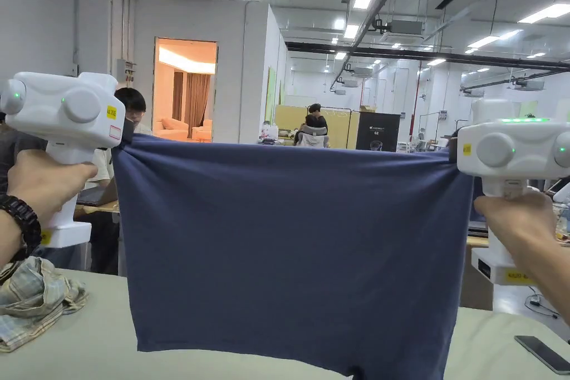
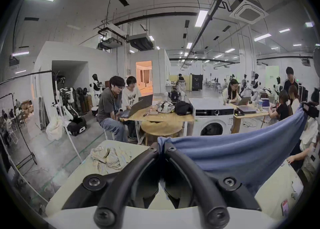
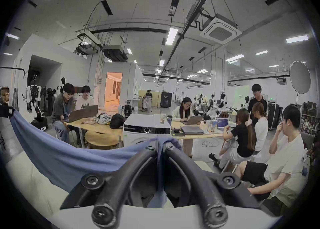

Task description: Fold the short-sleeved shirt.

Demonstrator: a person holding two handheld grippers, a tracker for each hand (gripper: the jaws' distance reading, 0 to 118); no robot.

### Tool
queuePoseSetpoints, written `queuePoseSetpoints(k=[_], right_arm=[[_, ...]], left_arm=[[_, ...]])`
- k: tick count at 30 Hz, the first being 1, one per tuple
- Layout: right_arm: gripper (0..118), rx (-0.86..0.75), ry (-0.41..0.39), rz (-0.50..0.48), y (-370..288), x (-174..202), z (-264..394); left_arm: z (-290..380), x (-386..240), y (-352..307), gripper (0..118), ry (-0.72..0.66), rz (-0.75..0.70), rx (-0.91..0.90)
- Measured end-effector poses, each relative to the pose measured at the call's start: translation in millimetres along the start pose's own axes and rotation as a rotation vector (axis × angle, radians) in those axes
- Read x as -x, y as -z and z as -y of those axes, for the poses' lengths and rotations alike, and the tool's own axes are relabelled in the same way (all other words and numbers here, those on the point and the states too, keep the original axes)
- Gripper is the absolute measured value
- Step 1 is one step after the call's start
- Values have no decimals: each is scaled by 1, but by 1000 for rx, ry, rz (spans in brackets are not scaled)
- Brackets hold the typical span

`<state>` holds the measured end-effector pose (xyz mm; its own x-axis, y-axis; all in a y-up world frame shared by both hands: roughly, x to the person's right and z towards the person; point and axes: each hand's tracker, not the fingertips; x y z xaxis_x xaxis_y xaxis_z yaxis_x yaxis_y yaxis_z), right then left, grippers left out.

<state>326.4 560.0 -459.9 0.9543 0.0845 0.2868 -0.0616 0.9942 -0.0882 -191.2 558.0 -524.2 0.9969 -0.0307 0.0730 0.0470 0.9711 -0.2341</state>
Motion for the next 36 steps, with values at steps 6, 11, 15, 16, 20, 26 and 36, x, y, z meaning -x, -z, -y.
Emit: queuePoseSetpoints(k=[6,11,15,16,20,26,36], right_arm=[[1,67,-4,-6,-25,-4,65],[1,123,-27,-4,-55,-9,111],[1,129,-31,-4,-101,-21,134],[1,145,-29,3,-113,-23,140],[1,162,-59,-10,-156,-22,168],[1,230,-98,-21,-206,-18,237],[1,504,-141,-61,-278,-15,361]], left_arm=[[70,-1,-10,0,1,16,70],[125,2,-35,0,-8,41,140],[156,4,-81,0,-1,58,131],[164,5,-94,0,3,66,132],[198,7,-132,0,14,73,132],[273,17,-171,0,-19,111,194],[394,19,-207,0,-56,131,381]])
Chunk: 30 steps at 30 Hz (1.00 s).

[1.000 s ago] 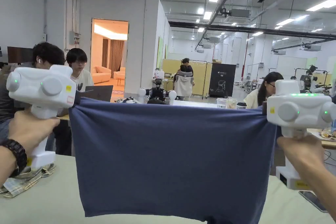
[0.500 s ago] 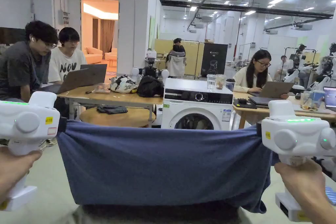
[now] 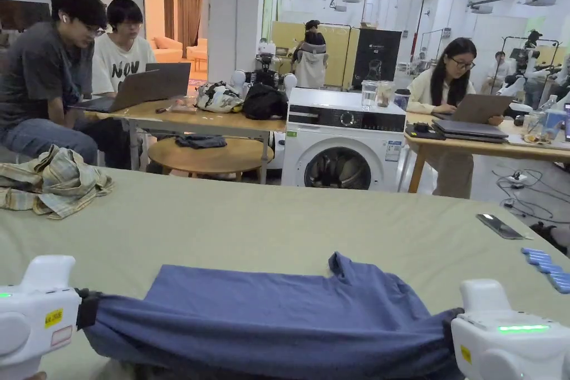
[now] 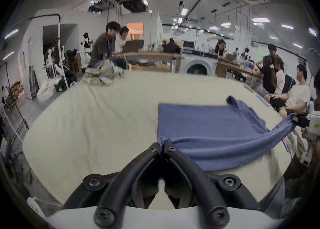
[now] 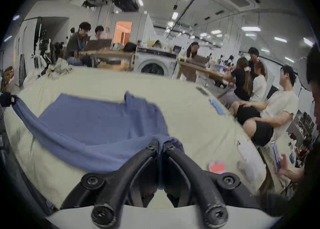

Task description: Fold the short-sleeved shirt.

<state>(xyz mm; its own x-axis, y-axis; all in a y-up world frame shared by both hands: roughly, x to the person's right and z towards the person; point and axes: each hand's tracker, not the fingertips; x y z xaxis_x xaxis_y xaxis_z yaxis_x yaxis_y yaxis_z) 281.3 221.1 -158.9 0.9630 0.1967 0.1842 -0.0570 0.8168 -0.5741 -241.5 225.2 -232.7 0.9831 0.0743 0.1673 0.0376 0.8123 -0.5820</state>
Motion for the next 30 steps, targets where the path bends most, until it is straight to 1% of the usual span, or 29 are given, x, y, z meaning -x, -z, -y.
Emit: queuePoseSetpoints(k=[2,4,7,9,10,12,13,15,16,18,22,23,25,26,27,29,30], right_arm=[[1,84,-3,-34,8,1,21],[1,157,-24,-31,20,-4,43],[1,275,-26,-52,29,-7,67],[1,338,-44,-63,37,-8,80],[1,365,-37,-67,43,-9,87],[2,411,-19,-76,52,-13,97],[2,421,-17,-88,57,-12,102],[2,415,-18,-81,60,-9,106],[2,399,-40,-71,58,-6,106],[3,411,-62,-61,59,-3,103],[8,434,-56,-56,65,-4,96],[14,439,-53,-53,64,-4,94],[27,455,-58,-43,66,-3,92],[36,457,-67,-21,66,-3,91],[42,460,-69,-3,67,-4,88],[52,455,-34,10,63,-9,80],[54,434,-5,11,59,-12,75]], left_arm=[[15,1,8,0,-9,5,66],[30,3,14,0,-5,10,135],[44,4,20,0,-13,29,211],[51,6,26,0,14,47,275],[53,7,31,0,19,35,302],[57,9,40,0,14,57,347],[61,8,43,0,2,54,382],[67,7,52,0,7,49,444],[72,6,59,0,15,46,497],[79,5,58,0,18,46,458],[73,5,55,0,-26,38,467],[71,4,55,1,-25,35,475],[66,2,55,8,-42,23,493],[64,1,55,15,-46,25,494],[61,0,54,26,-45,23,494],[55,-5,49,39,-21,-7,472],[51,-7,45,43,-8,-29,439]])
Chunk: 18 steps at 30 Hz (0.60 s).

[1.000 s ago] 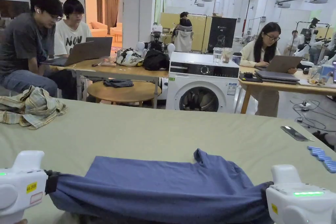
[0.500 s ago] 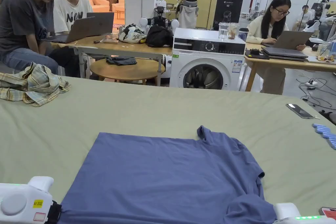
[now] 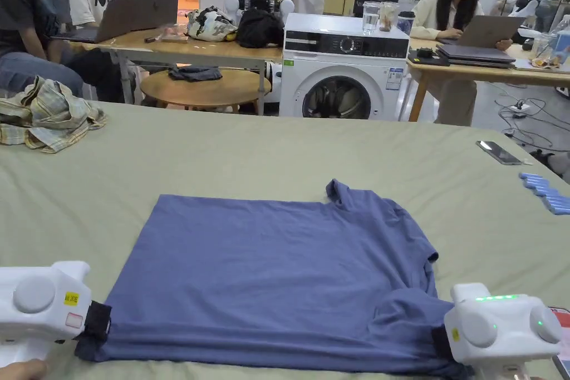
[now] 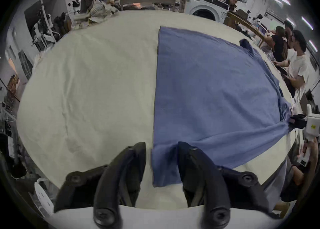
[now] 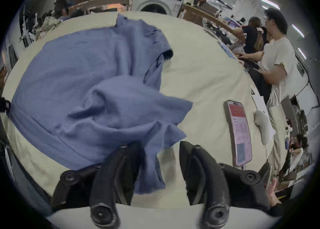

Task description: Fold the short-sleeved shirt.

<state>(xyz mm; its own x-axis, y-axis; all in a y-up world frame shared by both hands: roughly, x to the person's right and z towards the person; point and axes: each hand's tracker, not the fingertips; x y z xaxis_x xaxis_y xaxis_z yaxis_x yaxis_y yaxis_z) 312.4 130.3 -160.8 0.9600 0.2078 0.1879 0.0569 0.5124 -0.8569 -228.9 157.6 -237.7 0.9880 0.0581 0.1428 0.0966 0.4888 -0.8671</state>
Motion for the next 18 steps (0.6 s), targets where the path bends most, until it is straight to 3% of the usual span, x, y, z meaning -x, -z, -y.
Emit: queuePoseSetpoints(k=[7,9,10,12,14,15,18], right_arm=[[55,-192,131,-7,-33,1,-18],[55,-292,170,-58,-39,4,-17],[50,-332,179,-67,-43,7,-15],[18,-434,198,-86,-51,14,-9],[2,-502,208,-114,-59,25,-4],[0,-529,216,-118,-62,29,-2],[0,-593,205,-121,-71,42,2]], left_arm=[[-8,-6,-24,46,-31,9,-205],[-3,-8,-30,46,-48,16,-286],[1,-9,-34,46,-57,28,-333],[8,-13,-38,38,-44,49,-433],[15,-22,-47,12,0,26,-519],[18,-28,-51,2,22,-6,-544],[26,-37,-59,0,6,-36,-615]])
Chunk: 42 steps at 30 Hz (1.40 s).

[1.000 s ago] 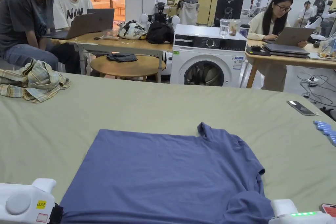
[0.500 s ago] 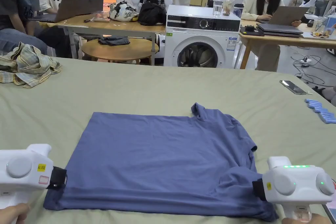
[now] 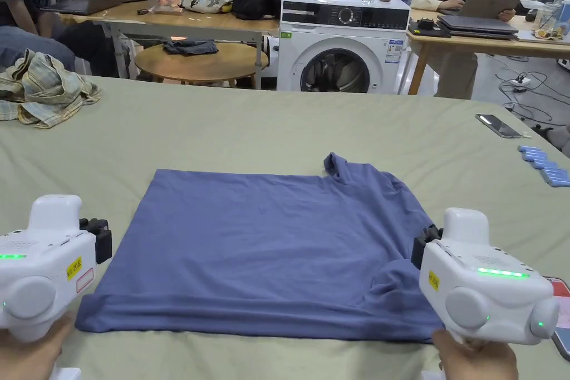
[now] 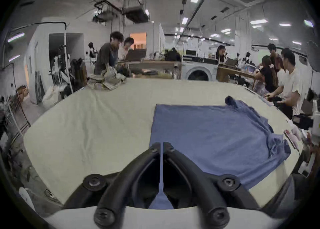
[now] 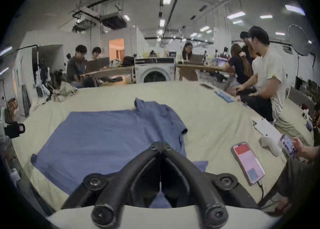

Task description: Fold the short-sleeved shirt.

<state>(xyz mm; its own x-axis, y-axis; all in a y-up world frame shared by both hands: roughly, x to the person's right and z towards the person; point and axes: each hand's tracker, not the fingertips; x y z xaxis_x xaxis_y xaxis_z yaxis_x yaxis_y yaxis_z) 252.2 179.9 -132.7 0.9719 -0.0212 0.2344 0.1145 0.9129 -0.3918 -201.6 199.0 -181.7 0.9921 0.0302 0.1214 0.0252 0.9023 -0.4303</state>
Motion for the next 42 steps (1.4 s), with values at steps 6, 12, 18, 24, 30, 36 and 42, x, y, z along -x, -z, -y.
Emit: queuePoseSetpoints(k=[6,12,18,24,30,36,42], right_arm=[[0,-12,5,-29,-6,13,0],[0,39,-32,-36,0,21,5],[0,114,-54,-33,13,23,14],[0,197,-72,-6,13,13,18],[30,357,-115,59,20,-16,22],[56,549,-98,57,42,-49,51],[10,558,-83,-35,50,-49,68]], left_arm=[[1,2,8,0,-34,14,123],[8,20,27,2,-84,22,399],[22,35,56,52,-113,-34,581],[50,33,74,53,-81,-75,702],[49,21,62,1,6,-27,661],[51,21,58,1,3,-16,641],[50,20,54,0,14,-19,621]])
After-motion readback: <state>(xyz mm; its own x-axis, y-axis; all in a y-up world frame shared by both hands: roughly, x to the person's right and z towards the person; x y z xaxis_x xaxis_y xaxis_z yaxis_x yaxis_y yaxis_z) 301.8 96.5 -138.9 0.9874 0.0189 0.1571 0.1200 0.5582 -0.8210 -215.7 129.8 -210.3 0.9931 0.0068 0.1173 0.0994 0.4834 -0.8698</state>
